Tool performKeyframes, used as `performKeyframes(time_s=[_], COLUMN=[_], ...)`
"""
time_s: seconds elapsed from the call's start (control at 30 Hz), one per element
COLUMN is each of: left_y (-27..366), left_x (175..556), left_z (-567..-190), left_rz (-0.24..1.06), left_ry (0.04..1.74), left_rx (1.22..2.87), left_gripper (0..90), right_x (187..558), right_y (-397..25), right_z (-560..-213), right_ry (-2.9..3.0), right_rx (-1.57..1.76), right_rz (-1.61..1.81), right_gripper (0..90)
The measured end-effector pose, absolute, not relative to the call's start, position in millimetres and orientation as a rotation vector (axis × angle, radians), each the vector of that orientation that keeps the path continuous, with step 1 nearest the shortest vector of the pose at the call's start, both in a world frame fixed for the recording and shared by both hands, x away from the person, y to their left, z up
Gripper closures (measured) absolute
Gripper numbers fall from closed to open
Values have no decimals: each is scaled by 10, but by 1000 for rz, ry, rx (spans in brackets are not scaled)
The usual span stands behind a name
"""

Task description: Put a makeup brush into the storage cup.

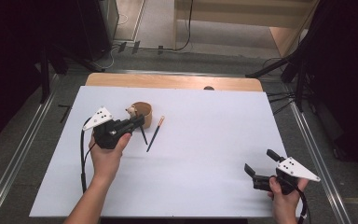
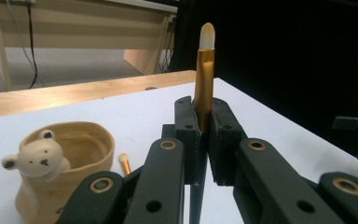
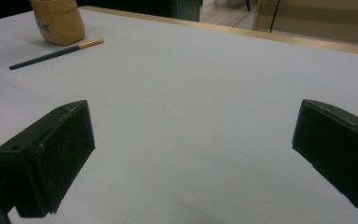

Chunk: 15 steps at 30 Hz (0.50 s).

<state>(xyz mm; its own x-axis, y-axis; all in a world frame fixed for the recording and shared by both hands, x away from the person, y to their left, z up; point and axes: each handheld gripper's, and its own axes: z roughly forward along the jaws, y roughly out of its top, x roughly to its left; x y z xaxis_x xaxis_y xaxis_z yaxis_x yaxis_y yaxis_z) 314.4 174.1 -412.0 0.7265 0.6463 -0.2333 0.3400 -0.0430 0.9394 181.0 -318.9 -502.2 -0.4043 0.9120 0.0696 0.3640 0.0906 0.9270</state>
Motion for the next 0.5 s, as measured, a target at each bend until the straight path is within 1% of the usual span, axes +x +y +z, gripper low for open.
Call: performKeyframes(time_s=[0.5], left_y=[1783], left_x=[3397], left_z=[-3976], left_rz=[343], left_ry=[833], left_rx=[1627], left_gripper=[850], right_x=[1803], right_y=[-3259], right_z=[-5080], right_ry=[1809], right_rx=[1273], right_rz=[1304], right_gripper=[0])
